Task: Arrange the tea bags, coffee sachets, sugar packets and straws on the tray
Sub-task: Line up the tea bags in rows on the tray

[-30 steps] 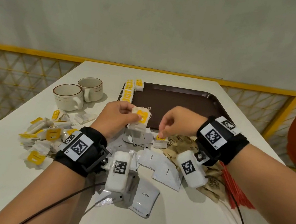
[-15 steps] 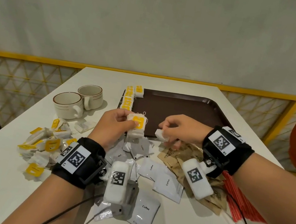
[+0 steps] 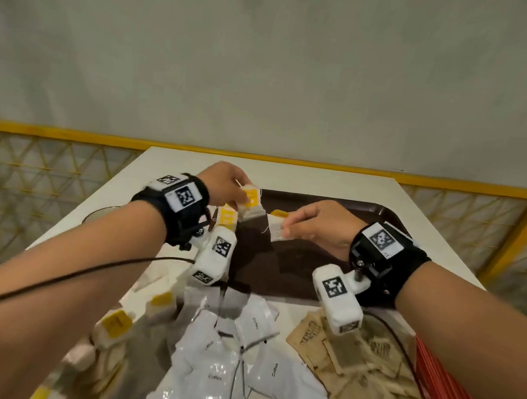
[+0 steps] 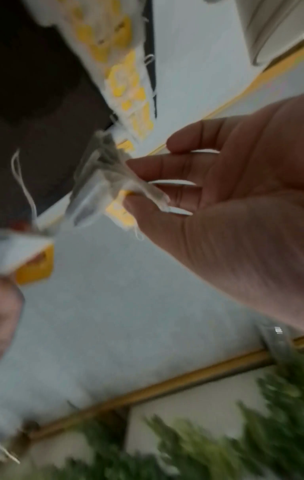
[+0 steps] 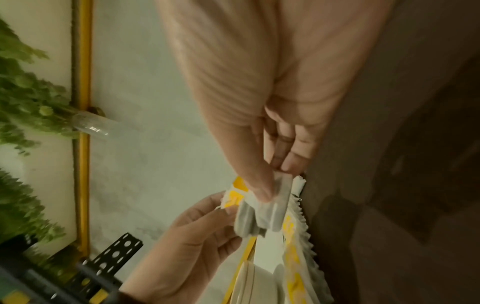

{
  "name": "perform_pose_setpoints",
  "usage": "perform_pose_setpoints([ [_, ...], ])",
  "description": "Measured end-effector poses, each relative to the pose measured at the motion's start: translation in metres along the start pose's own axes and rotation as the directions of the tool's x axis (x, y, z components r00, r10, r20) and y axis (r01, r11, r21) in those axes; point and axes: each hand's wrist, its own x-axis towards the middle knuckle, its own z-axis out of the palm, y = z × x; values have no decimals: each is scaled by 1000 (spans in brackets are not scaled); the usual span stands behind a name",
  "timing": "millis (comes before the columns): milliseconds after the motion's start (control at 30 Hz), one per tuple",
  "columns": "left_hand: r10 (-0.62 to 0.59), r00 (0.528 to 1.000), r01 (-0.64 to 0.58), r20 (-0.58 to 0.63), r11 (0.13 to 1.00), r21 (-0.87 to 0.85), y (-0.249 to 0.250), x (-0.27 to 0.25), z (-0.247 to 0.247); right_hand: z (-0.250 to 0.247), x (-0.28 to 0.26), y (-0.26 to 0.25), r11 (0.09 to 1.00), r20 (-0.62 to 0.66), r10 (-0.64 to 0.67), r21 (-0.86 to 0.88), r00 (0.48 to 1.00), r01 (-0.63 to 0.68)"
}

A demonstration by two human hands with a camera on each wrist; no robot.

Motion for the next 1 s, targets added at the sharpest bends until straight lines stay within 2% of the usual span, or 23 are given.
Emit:
perform_pose_setpoints([
  [100,2,997,-13,76,988,151,-4,37,-1,-5,28,2,1000,-24,9,16,1000,-9],
  [300,-38,987,-8,155,957,289,-13,89,3,-15,77,14,991,19,104,83,994,-106],
  [500,-78,965,-21,250,928,371,-24,120,3,-13,109,17,991,21,133,21,991,-134],
  [633,-89,959,-34,269,907,420,-27,133,6,-3,125,16,974,3,216,65,976,-216],
  [700,-87,958,-54,272,880,472,-28,136,9,3,131,18,972,-7,235,24,972,-234],
  [833,-44,960,-110,278,850,515,-34,139,13,17,133,23,966,-91,151,-199,984,-166],
  [900,-31,963,-108,267,866,488,-37,141,10,22,133,24,977,-87,136,-156,987,-148],
  [1000,-20,967,-98,254,891,443,-40,140,2,27,134,20,991,2,133,-22,991,-133],
])
